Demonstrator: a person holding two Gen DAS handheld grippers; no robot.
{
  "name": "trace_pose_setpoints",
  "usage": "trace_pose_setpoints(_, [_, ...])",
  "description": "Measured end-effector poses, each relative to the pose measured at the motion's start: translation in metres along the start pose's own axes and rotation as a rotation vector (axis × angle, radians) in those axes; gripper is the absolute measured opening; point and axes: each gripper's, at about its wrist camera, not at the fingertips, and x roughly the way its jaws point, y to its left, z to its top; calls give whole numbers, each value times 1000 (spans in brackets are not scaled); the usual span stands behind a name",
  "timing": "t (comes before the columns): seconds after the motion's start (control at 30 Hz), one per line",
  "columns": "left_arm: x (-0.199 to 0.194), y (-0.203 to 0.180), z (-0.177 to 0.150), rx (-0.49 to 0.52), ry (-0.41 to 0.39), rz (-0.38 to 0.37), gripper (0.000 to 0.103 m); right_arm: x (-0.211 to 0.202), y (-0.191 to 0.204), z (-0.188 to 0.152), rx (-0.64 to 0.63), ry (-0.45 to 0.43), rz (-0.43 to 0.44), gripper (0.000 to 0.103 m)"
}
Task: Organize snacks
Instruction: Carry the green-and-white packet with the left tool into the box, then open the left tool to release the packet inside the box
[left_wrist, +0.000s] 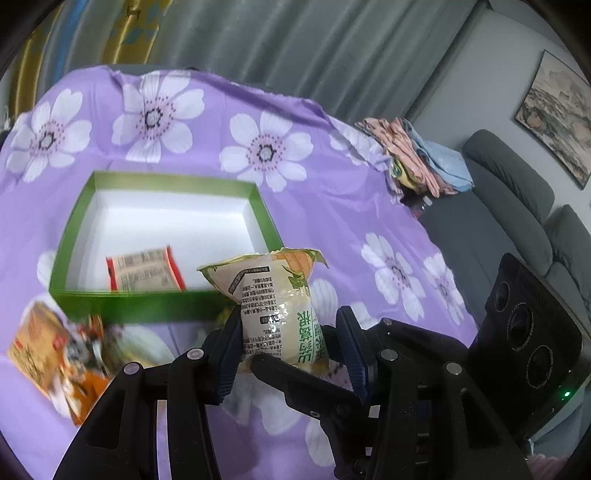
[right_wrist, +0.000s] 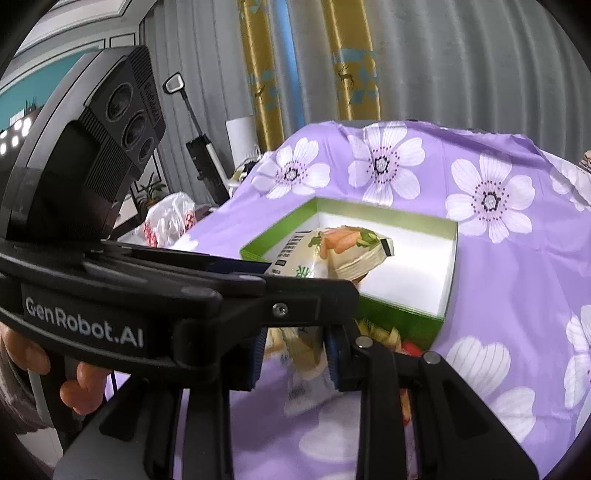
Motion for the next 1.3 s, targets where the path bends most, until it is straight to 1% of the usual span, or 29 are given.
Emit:
trace_pose_setpoints(0.13, [2,6,25,-2,-10,-2,50,9,-8,20,0,-23,4,28])
trace_pose_setpoints(0.27, [3,8,48,20,-26,17,50,19,-16,39,-4,-40,12,28])
trace_pose_setpoints(0.37, [10,18,62,-4,-22,8,50,32,-22,49,-10,-34,6,28])
trace_pose_setpoints(0.47, [19,29,69,-29,-8,4,50,47,-28,52,-12,-9,7,28])
trace_pose_setpoints(0.63, [43,51,69,-71,36,15,50,72,-42,45,40,45,33,29])
trace_pose_setpoints(0.8, [67,75,64,-142,92,-9,50,97,-52,36,84,111,38,29])
trace_pose_setpoints(0.93, [81,88,59,-191,129,-29,49,109,-61,29,135,141,51,29])
trace_pose_setpoints(1.13, [95,99,53,-231,157,-28,50,122,-62,24,141,185,39,30])
trace_pose_setpoints(1.27, [98,102,50,-248,159,-23,50,125,-60,23,123,200,6,32])
trace_pose_setpoints(1.3, [99,103,51,-253,158,-21,50,126,-61,23,121,202,-9,34])
